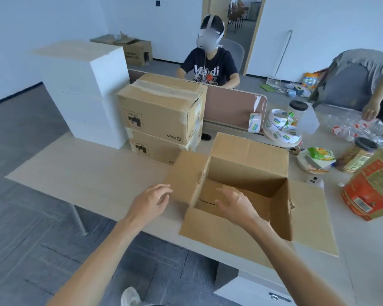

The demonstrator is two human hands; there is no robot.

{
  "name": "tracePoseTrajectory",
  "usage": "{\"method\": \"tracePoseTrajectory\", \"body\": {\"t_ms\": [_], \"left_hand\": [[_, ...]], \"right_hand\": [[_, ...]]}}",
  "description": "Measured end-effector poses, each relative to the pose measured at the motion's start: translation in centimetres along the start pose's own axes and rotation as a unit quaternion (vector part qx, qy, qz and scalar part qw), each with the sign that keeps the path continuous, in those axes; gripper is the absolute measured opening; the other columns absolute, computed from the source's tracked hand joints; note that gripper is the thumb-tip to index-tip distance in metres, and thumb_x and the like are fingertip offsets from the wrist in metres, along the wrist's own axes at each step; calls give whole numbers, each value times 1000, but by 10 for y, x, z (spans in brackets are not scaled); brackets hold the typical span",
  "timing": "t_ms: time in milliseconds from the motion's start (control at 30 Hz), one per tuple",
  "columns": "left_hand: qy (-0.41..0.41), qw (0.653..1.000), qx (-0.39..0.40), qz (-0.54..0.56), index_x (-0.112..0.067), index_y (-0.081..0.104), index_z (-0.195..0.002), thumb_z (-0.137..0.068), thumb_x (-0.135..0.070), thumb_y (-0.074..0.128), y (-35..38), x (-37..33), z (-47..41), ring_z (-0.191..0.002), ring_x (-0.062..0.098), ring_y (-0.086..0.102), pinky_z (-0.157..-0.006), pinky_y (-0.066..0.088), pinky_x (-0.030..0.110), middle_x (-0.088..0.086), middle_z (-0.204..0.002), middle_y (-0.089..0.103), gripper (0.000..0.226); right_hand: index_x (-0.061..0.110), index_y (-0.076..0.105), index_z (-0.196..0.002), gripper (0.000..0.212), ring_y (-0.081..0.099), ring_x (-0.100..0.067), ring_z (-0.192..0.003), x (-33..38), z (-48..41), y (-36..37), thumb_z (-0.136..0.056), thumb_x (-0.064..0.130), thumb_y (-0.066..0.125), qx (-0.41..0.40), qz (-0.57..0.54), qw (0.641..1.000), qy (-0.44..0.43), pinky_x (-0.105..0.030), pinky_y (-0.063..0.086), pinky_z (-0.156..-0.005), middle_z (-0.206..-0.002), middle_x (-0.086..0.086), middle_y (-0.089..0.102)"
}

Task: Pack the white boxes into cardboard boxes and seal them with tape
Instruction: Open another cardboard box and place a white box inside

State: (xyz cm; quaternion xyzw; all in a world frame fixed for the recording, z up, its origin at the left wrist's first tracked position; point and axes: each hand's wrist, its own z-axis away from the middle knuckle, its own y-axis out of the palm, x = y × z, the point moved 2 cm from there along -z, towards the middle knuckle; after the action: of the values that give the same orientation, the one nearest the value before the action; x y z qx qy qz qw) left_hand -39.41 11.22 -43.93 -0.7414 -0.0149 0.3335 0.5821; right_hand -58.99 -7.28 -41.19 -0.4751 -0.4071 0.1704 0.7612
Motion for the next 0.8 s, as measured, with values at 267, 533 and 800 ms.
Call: {"method": "tracePoseTrajectory", "body": {"t_ms": [267, 533, 800], "left_hand": [[-73, 993, -30, -88, -12, 59, -127, -97, -17, 49, -91, 129, 23, -128, 19, 48, -92, 49, 33, 1, -136, 55, 32], [-87, 990, -97, -48, -20, 48, -139, -101, -26, 44, -220, 225, 2, -136, 10, 35, -103, 37, 28, -8, -147, 42, 39], [-66, 985, -158, -31, -27, 56, -129, -98, -27, 50, -301, 296, -73, -126, 5, 45, -91, 42, 27, -19, -135, 50, 31]], "right_hand": [[25, 46, -144, 46, 45, -23, -135, 176, -89, 53, -99, 33, 48, 14, 68, 989, -130, -35, 39, -106, -156, 1, 35], [29, 52, -139, 44, 43, -19, -137, 336, -154, 65, -95, 38, 54, -59, 24, 983, -172, -39, 42, -103, -154, 9, 37], [27, 51, -140, 46, 48, -16, -131, 411, -231, 49, -95, 36, 55, -121, -15, 976, -178, -34, 42, -104, -154, 6, 39]]}}
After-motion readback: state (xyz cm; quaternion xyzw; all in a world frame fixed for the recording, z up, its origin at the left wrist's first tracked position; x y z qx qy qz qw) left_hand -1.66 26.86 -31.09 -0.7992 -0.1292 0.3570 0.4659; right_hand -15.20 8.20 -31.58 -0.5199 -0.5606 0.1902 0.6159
